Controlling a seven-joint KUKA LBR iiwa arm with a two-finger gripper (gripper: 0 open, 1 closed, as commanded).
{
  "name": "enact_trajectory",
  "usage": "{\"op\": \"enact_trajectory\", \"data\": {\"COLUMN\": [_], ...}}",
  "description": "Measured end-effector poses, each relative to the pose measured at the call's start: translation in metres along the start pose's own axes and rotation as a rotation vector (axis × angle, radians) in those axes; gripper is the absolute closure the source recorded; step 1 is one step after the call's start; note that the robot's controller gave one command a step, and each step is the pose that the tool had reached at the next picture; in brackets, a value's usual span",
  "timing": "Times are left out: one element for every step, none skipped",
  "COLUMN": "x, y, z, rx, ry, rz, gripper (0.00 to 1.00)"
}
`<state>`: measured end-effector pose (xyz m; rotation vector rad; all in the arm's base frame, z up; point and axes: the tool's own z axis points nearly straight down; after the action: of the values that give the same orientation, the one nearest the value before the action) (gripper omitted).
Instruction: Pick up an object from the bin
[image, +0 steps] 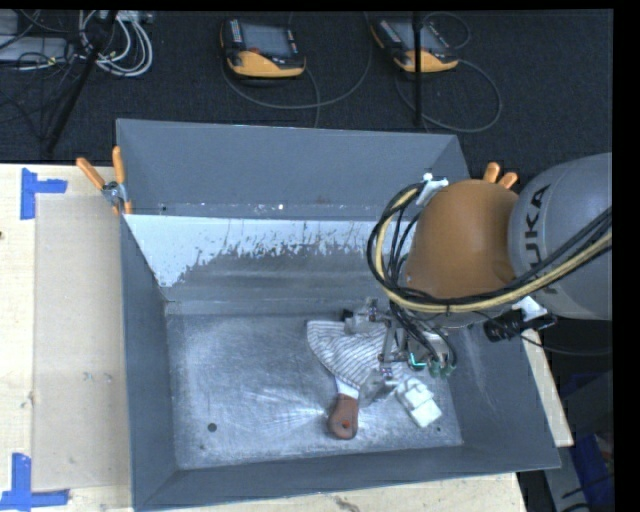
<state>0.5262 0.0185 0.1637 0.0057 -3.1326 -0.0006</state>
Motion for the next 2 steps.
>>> {"op": "enact_trajectory", "data": {"x": [-0.002, -0.003], "y": [0.0, 0.021], "z": [-0.004, 0.087], "rx": [0.0, -0.003], "ry": [-0.008, -0.01], "rz": [0.001, -0.012], "gripper": [0.0, 1.0]}}
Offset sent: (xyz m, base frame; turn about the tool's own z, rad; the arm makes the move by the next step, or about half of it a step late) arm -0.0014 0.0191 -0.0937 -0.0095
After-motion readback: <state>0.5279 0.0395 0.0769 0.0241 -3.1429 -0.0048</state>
